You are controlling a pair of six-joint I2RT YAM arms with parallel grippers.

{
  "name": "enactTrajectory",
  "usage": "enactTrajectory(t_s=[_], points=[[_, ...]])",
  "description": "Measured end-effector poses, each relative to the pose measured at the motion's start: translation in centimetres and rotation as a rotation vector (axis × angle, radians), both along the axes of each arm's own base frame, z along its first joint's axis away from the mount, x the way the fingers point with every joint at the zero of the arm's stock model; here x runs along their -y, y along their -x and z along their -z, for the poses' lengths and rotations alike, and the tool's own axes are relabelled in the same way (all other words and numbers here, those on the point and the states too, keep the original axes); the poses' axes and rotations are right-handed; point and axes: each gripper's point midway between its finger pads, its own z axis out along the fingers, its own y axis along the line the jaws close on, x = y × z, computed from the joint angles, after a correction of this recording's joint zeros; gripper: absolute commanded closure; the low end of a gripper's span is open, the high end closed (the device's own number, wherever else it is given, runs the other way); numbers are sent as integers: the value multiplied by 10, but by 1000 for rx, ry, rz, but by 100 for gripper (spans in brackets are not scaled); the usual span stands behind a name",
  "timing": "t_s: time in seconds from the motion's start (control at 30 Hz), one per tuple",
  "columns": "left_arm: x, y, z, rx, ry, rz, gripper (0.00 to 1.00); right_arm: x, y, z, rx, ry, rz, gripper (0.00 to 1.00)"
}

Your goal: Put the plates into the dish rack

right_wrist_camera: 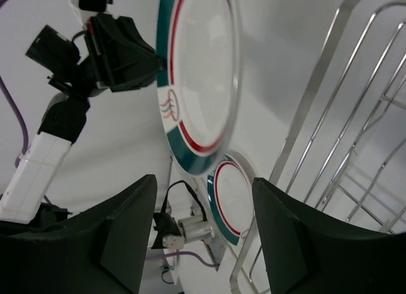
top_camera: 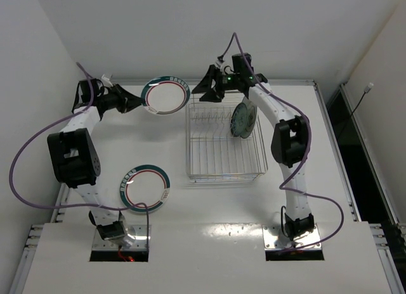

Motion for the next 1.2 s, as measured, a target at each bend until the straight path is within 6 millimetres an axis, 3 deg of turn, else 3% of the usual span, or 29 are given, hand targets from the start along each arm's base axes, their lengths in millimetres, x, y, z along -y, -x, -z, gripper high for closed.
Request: enactTrajectory(t_s=[0.23,0.53,1.0,1.2], points=[[33,7,9,-25,3,53,100,-8,-6,-5,13,-27,10,40],[35,7,7,-10,-9,47,100,-9,-4,1,10,-17,9,41],[46,13,16,-11,-64,70,100,-2,9,46,-61,51,-2,41],[48,15,18,-13,-74,81,100,0,11,52,-66,64,-7,41]])
